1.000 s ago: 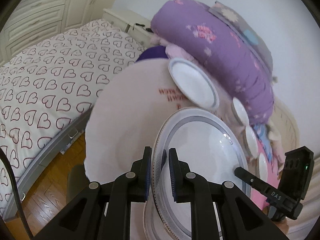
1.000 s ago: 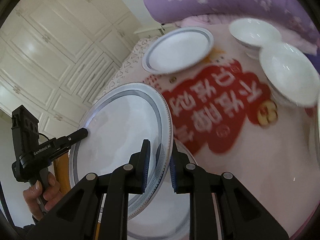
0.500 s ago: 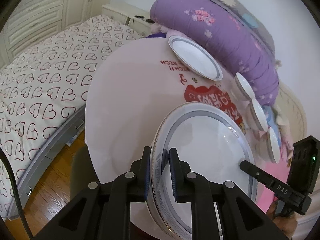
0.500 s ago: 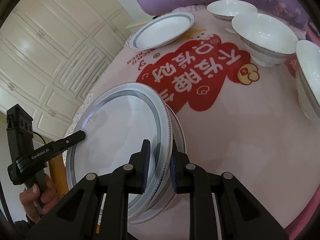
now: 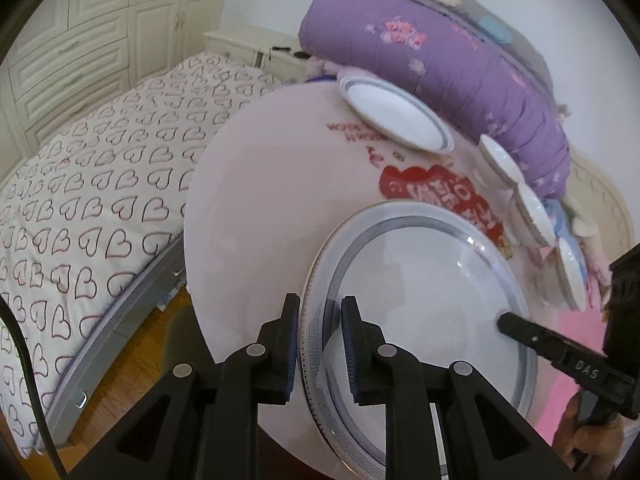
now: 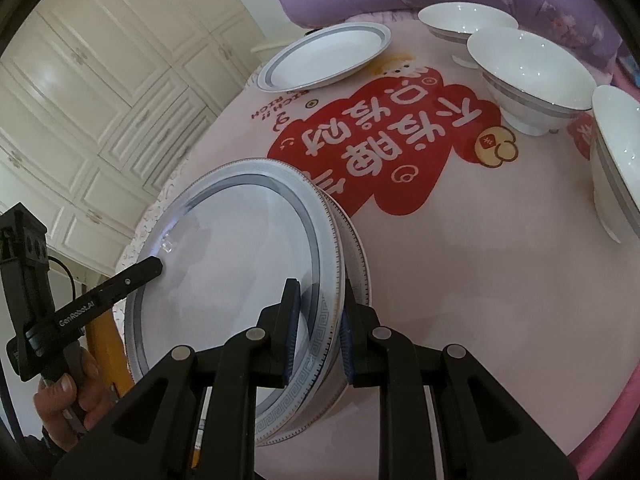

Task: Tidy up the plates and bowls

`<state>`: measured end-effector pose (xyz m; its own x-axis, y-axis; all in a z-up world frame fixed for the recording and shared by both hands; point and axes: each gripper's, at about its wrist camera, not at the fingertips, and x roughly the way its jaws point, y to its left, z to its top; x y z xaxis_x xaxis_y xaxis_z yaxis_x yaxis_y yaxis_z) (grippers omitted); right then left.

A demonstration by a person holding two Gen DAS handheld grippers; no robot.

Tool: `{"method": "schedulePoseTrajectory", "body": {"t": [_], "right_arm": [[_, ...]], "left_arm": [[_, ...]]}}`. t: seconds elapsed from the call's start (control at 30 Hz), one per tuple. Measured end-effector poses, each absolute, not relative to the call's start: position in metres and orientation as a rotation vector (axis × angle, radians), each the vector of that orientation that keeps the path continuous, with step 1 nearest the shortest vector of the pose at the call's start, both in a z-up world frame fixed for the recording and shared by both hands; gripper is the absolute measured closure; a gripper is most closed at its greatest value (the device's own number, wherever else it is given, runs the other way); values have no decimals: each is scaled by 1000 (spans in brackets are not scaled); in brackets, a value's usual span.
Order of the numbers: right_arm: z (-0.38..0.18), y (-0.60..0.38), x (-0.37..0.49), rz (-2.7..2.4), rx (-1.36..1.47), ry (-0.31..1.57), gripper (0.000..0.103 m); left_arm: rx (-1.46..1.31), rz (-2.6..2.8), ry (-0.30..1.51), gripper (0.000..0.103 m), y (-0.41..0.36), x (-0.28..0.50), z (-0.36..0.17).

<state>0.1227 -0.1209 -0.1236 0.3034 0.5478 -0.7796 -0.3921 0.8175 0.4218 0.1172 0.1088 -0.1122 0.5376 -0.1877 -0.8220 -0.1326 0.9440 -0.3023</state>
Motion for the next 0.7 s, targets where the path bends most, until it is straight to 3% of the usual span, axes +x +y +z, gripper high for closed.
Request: {"method": "schedulePoseTrajectory", "body": {"t": [0.7], "right_arm": [[-107,-119,123,566,42,1052,78]], "left_arm": [[-339,-41,1021,84,105,123,-122]]}}
